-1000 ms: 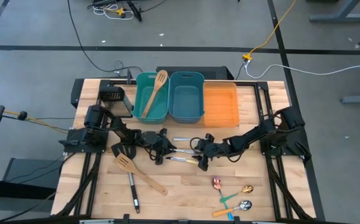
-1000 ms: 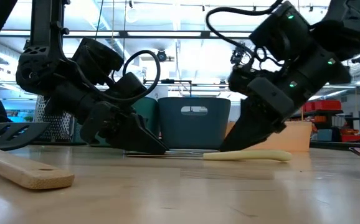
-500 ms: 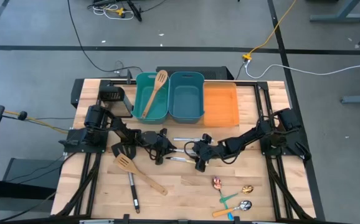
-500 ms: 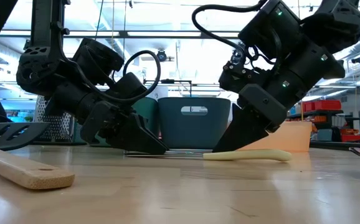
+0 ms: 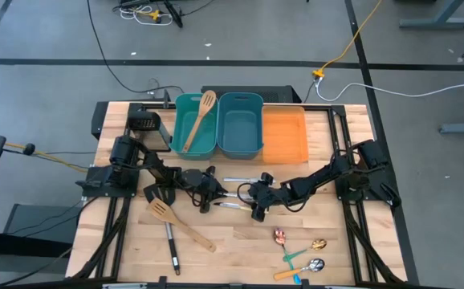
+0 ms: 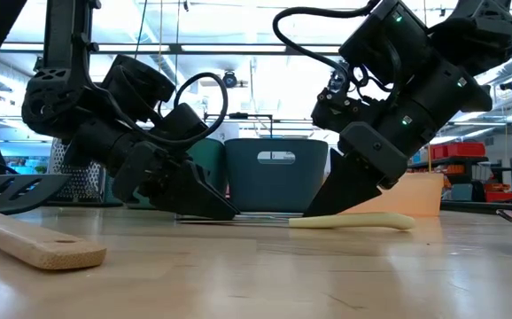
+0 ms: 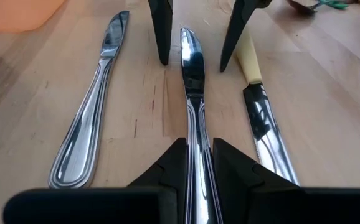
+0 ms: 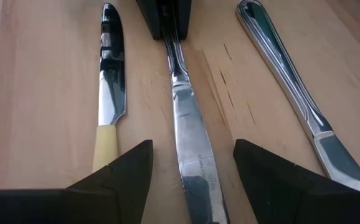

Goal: Pick & Place Kitchen Items
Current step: Put the bottom silver knife into the blue bin

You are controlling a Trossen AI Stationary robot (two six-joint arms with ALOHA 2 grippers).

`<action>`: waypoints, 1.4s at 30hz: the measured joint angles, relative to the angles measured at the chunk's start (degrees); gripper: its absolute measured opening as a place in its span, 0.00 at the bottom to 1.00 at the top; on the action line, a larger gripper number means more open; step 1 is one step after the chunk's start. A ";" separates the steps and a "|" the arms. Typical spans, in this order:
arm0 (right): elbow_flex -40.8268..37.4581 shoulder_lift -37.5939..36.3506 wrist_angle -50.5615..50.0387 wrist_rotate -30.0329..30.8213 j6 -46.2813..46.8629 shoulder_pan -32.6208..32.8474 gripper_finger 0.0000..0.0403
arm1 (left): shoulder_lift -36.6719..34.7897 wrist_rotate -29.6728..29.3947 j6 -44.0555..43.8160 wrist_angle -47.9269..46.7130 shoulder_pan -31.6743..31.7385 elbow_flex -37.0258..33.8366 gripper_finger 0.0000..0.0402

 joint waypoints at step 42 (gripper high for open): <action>-0.15 0.04 1.14 -2.95 -1.05 -0.28 0.21 | -2.27 1.62 -0.24 3.29 0.04 -0.01 0.16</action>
